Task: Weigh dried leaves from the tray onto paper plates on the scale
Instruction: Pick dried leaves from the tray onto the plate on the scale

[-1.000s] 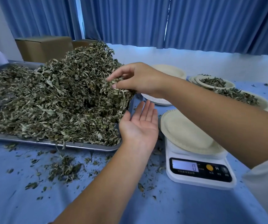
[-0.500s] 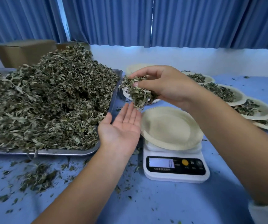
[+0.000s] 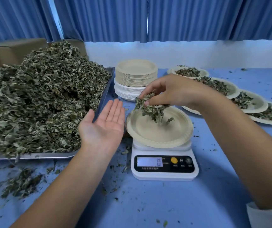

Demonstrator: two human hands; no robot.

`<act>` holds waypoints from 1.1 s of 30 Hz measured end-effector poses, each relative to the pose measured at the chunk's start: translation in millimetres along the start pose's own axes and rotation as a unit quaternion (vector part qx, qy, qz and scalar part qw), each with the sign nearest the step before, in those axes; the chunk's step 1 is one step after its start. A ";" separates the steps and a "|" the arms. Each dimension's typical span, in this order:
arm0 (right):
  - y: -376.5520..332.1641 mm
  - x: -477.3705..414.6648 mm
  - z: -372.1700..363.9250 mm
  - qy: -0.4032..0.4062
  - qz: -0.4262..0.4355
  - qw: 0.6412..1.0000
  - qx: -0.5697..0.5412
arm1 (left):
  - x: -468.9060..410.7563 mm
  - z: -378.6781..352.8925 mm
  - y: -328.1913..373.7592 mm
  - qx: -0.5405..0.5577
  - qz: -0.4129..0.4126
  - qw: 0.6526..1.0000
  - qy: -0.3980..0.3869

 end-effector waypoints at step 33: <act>-5.7 5.5 -17.2 -0.115 -0.002 0.986 0.120 | -3.5 5.2 0.2 -0.025 -0.009 1.000 0.016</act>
Point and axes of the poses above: each hand's wrist, its own x-axis away from the middle knuckle, its own z-axis out of the back of the hand, y = z × x, the point moved 3 cm from there along -x, towards the middle knuckle, and after that the axes turned 3 degrees about -y, right-handed, at the moved point
